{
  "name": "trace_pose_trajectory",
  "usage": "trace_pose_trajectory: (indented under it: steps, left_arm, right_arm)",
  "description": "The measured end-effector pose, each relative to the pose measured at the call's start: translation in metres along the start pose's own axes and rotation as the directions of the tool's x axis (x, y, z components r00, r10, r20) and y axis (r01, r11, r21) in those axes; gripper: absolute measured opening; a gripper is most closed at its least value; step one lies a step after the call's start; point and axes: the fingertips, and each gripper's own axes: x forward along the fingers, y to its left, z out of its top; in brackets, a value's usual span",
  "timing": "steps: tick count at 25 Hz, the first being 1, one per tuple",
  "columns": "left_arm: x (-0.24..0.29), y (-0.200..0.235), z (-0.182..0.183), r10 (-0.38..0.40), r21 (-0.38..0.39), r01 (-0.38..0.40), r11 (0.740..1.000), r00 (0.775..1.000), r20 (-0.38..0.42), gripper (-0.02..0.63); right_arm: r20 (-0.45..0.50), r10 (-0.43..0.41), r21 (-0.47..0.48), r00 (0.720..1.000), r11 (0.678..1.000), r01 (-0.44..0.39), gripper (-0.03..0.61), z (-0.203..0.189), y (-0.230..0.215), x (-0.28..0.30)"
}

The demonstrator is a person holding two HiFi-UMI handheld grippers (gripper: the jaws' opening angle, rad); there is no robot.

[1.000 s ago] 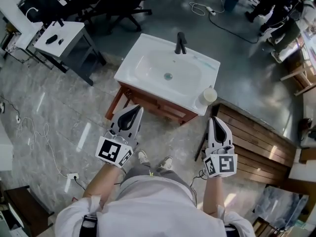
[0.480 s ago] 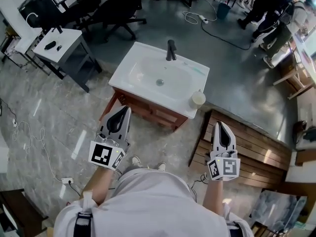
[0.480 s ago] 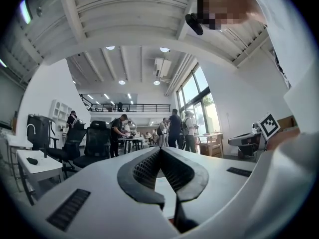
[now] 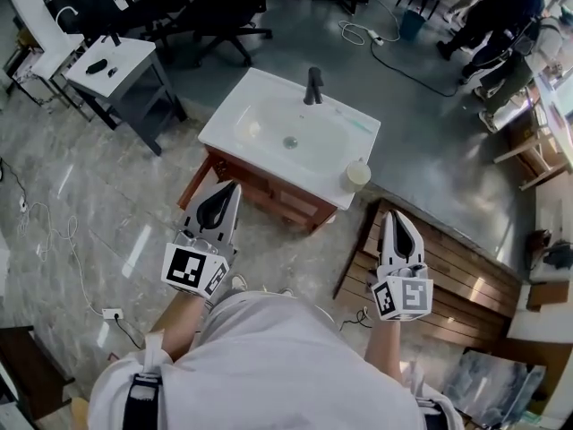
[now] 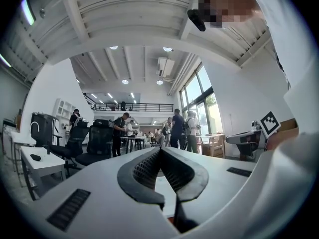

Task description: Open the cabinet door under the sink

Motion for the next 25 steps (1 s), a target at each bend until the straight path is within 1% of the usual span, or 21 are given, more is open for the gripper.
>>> trace_pose_trajectory:
  steps: [9,15,20,25]
  left_arm:
    - [-0.002,0.004,0.008,0.006,0.01,-0.006,1.0,1.0,0.009,0.015]
    - [-0.007,0.005,0.001,-0.006,0.006,0.006,1.0,1.0,-0.002,0.015]
    - [-0.008,0.011,-0.008,0.0,-0.011,0.0,1.0,1.0,-0.011,0.015]
    - [-0.003,0.007,-0.012,-0.024,-0.02,0.024,1.0,1.0,-0.016,0.015]
  right_arm:
    - [0.0,0.027,-0.008,1.0,1.0,-0.027,0.032,0.003,0.007,0.005]
    - [-0.013,0.029,-0.034,0.999,0.999,-0.03,0.031,-0.003,0.02,0.008]
    - [0.011,0.034,-0.026,0.999,0.999,-0.034,0.032,-0.001,0.028,0.014]
    - [0.012,0.037,-0.024,0.999,0.999,-0.037,0.032,-0.004,0.031,0.017]
